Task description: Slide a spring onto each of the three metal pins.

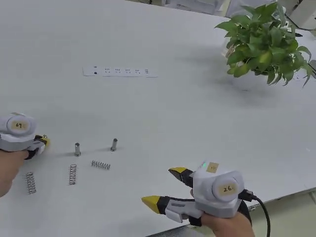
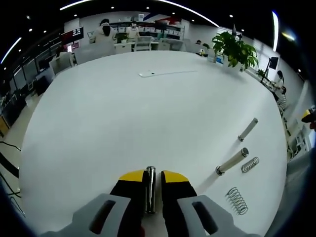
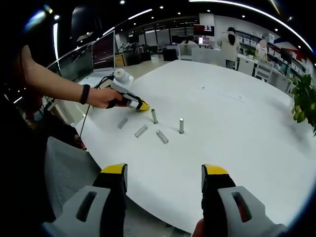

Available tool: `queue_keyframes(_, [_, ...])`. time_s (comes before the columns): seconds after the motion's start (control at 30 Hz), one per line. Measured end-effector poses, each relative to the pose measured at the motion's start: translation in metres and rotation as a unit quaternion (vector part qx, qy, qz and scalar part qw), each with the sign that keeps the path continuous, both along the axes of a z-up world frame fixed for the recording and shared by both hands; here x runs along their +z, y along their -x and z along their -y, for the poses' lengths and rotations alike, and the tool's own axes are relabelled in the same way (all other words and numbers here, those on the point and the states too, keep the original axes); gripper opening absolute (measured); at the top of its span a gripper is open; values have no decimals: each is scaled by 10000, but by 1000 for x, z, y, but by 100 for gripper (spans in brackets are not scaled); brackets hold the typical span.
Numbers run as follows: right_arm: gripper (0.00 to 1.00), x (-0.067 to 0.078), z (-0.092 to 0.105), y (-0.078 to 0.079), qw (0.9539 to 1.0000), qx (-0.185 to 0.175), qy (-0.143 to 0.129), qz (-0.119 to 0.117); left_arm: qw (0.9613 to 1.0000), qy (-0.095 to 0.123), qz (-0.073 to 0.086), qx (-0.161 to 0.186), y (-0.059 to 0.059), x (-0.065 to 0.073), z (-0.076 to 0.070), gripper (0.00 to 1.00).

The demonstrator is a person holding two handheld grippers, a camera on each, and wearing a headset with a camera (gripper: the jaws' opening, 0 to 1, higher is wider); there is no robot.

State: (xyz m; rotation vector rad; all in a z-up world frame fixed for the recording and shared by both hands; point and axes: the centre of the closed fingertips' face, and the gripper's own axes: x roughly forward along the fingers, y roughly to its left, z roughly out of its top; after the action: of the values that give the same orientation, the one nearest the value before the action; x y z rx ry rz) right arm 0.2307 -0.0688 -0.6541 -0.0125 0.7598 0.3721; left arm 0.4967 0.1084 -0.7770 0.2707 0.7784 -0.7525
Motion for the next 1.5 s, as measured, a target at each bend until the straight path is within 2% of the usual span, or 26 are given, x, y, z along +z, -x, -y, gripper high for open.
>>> queue_keyframes(0.07, [59,1,0,-1,10000,-34,-26,21,9995,-237,154,-140,-4,-2,-2,4])
queue_keyframes(0.1, [59,1,1,-2,10000,-35,-24,22,9991,-275,246,-203,-6,-1,-1,3])
queue_keyframes(0.13, [59,1,1,-2,10000,-32,-20,22,9994,-242,182,-188,-5,-2,0,2])
queue_keyframes(0.33, [59,1,1,-2,10000,-72,-37,49,9989,-380,149,-246,-5,-2,-3,0])
queue_keyframes(0.4, [59,0,2,-2,9999,-95,-60,52,9994,-314,-5,-154,-5,-1,-4,0])
queue_keyframes(0.7, [59,-2,-1,-2,9999,-91,-91,65,9996,-169,116,-204,3,12,-10,0])
queue_keyframes(1.0, [60,-2,-5,-3,9999,-24,-112,103,9999,-31,163,-34,9,21,-20,0])
queue_keyframes(1.5, [59,-2,-6,2,9998,-57,-132,151,9995,-70,289,-73,19,31,-24,0])
